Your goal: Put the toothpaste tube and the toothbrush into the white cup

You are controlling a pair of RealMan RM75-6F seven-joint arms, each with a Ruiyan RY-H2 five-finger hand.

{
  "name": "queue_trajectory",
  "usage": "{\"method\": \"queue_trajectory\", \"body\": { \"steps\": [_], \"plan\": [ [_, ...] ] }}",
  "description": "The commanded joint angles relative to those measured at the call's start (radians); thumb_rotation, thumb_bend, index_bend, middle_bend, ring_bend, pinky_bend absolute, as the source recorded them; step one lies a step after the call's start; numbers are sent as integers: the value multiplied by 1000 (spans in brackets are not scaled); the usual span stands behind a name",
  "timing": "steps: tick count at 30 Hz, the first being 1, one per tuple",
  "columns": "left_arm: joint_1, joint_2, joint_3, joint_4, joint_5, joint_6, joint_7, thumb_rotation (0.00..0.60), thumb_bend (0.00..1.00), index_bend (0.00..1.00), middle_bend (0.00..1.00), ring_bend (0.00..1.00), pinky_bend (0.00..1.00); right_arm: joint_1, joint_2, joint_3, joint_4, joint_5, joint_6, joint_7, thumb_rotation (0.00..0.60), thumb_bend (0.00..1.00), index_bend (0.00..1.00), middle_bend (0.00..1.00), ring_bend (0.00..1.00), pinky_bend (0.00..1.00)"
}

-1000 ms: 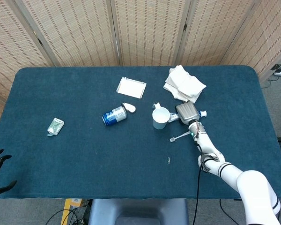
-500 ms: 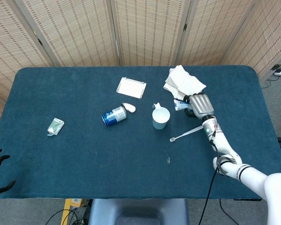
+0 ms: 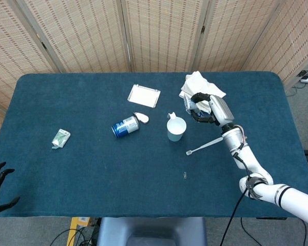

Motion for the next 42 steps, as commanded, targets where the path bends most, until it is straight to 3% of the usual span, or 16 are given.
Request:
{"method": "queue_trajectory", "body": {
  "steps": [1, 9, 21, 42],
  "plan": [
    [4, 2, 2, 4, -3, 2, -7, 600, 205, 266, 119, 36, 144, 16, -23, 34, -36, -21, 13, 98, 600, 355, 705, 624, 391, 331],
    [15, 3, 9, 17, -11, 0, -29, 600, 204, 265, 116, 36, 144, 71, -123, 54, 27, 11, 11, 111, 600, 347, 704, 626, 395, 331],
    [28, 5, 16, 30, -25, -7, -48, 600, 204, 264, 113, 36, 144, 115, -263, 36, 220, 47, -61, 195, 600, 326, 704, 627, 398, 331],
    [14, -4, 16, 27, -23, -35, -39, 600, 204, 264, 108, 36, 144, 77, -332, -30, 361, -25, -55, 343, 600, 288, 704, 608, 398, 331]
  ]
}}
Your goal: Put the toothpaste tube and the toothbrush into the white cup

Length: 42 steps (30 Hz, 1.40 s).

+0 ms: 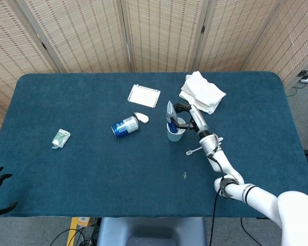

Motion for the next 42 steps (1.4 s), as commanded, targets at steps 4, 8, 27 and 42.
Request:
{"method": "queue_trajectory", "body": {
  "steps": [4, 8, 27, 42],
  "plan": [
    [0, 0, 1, -3, -1, -1, 2, 600, 205, 264, 108, 36, 144, -1, -34, -17, 62, -18, 0, 34, 600, 284, 704, 574, 392, 322],
    [1, 1, 1, -5, -2, -2, 4, 600, 205, 263, 108, 36, 144, -3, -50, -27, 98, -37, 13, 62, 600, 272, 704, 550, 363, 300],
    [-5, -1, 0, -8, -3, -9, 7, 600, 205, 259, 108, 36, 144, -13, -69, -76, 185, -106, 67, 155, 600, 207, 324, 356, 182, 172],
    [-8, -4, -4, -6, -2, -7, 4, 600, 205, 254, 108, 36, 144, -126, 128, -106, -49, -158, 255, 22, 600, 171, 110, 226, 88, 123]
  ]
}}
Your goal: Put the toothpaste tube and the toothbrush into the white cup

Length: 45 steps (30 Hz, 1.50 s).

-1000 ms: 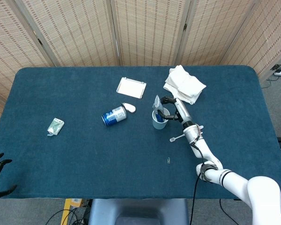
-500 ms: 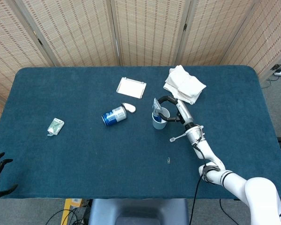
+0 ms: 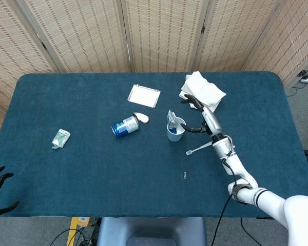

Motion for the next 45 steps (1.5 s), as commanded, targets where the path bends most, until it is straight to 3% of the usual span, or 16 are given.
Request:
{"method": "queue_trajectory", "body": {
  "steps": [1, 4, 6, 10, 18, 23, 26, 33, 45],
  "plan": [
    [-4, -2, -1, 1, 2, -4, 0, 600, 205, 254, 108, 36, 144, -58, 83, -16, -101, -10, 59, -75, 600, 176, 110, 227, 88, 123],
    [-7, -3, -2, 0, 8, -3, 1, 600, 204, 254, 108, 36, 144, -100, 128, -31, -153, -15, 112, -196, 600, 203, 115, 276, 91, 124],
    [-9, -3, -3, -2, 9, -3, 2, 600, 204, 254, 108, 36, 144, -127, 156, -45, -184, -22, 146, -299, 600, 221, 170, 336, 141, 159],
    [-11, -4, -4, -6, 13, -1, 5, 600, 205, 254, 108, 36, 144, -162, 218, -95, -227, -52, 160, -474, 600, 261, 350, 459, 338, 394],
    [-14, -5, 1, -16, 23, -2, 12, 600, 205, 254, 108, 36, 144, -149, 292, -167, -292, -39, -2, -706, 600, 260, 405, 590, 530, 649],
    [-9, 0, 3, -20, 14, -2, 13, 600, 205, 254, 108, 36, 144, -114, 278, -187, -270, -18, -109, -831, 600, 248, 417, 612, 544, 667],
    [-6, 1, 7, -21, 15, 0, 12, 600, 205, 254, 108, 36, 144, -98, 260, -186, -255, 0, -149, -875, 600, 248, 417, 650, 595, 713],
    [0, 3, 10, -24, 15, 7, 13, 600, 205, 254, 108, 36, 144, -40, 209, -187, -192, 28, -259, -985, 600, 235, 419, 859, 837, 964],
    [6, 3, 15, -19, 6, 1, 9, 600, 205, 254, 107, 36, 144, -10, 155, -194, -140, 51, -319, -1055, 600, 180, 472, 897, 872, 994]
  ]
}}
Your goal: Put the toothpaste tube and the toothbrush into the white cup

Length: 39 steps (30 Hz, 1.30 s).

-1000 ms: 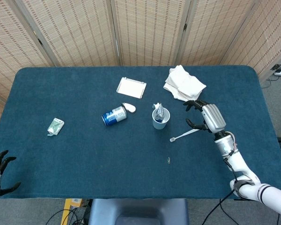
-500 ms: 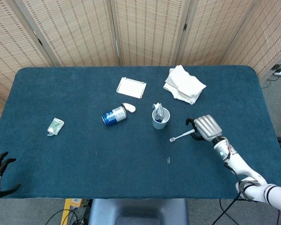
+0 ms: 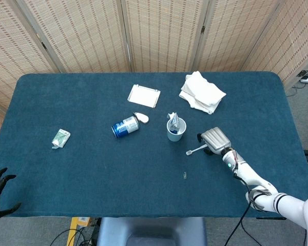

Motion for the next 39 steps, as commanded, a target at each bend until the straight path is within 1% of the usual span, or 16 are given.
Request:
{"method": "queue_trajectory", "body": {
  "steps": [1, 9, 18, 28, 32, 39],
  "plan": [
    [0, -1, 1, 2, 0, -2, -1, 600, 205, 254, 107, 36, 144, 2, -4, -2, 7, 1, -3, -8, 600, 180, 474, 897, 872, 994],
    [-1, -7, 0, 5, 3, -1, -2, 600, 204, 254, 107, 36, 144, 14, -39, -10, 52, 4, -25, -42, 600, 180, 502, 897, 872, 994],
    [5, -8, 0, 14, -2, 3, -11, 600, 205, 254, 107, 36, 144, 27, -68, -6, 85, 11, -42, -45, 600, 211, 516, 897, 872, 994],
    [10, -12, 1, 22, -3, 5, -17, 600, 205, 252, 107, 36, 144, 35, -83, -8, 106, 15, -58, -52, 600, 230, 541, 897, 872, 994],
    [12, -12, 2, 25, -5, 5, -18, 600, 205, 251, 107, 36, 144, 35, -88, -10, 115, 17, -62, -55, 600, 255, 545, 897, 872, 994],
    [15, -12, 2, 26, -6, 6, -20, 600, 204, 251, 103, 36, 144, 26, -88, -7, 118, 19, -47, -37, 600, 266, 585, 897, 872, 994]
  ]
}}
